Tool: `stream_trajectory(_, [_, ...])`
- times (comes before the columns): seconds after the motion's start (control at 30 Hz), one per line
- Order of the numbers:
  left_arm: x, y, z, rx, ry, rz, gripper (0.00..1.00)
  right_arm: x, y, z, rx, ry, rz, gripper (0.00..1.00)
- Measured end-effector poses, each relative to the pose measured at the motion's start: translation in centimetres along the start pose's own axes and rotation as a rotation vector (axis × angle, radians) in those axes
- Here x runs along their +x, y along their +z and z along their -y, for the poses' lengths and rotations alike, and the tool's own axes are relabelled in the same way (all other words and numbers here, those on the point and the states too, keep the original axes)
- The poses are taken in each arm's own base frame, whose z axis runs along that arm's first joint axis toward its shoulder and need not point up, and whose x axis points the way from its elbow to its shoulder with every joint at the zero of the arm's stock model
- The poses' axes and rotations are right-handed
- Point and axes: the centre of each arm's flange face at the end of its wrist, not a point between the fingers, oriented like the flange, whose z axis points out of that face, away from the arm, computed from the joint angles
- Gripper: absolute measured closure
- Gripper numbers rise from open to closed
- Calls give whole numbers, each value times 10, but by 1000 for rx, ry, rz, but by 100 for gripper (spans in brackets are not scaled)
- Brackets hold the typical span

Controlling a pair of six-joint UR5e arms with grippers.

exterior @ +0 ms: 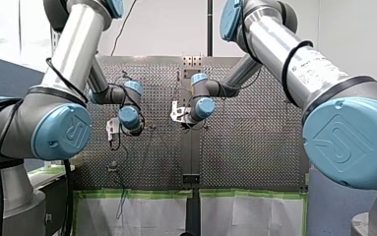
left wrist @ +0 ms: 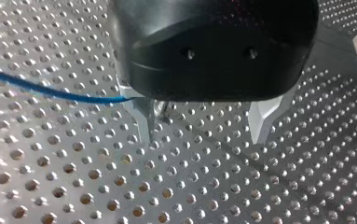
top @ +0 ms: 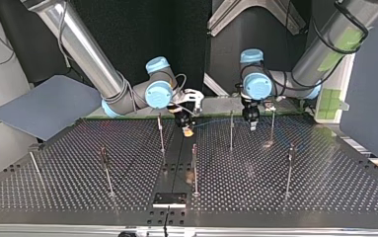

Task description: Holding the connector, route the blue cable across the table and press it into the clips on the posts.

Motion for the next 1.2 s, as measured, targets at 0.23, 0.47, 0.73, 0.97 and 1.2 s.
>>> stream_trajectory(0.23, [-6,-33,0,-7,-3,16,0,0,0,1,1,1,0,100])
stream_trajectory(0.47, [-3,-74,7,21,13,-11,0,-1,-1,4,5,0,2,100])
stream_trajectory(0.73, [-8,-114,25,73,0,18,0,-1,-1,2,2,1,2,100])
stream_trajectory(0.97, [-8,-130,57,173,-44,63,0,1,0,-1,-2,0,0,100])
stream_trajectory(1.2, [6,-118,75,219,-33,53,0,20,-6,-5,-7,3,-23,100])
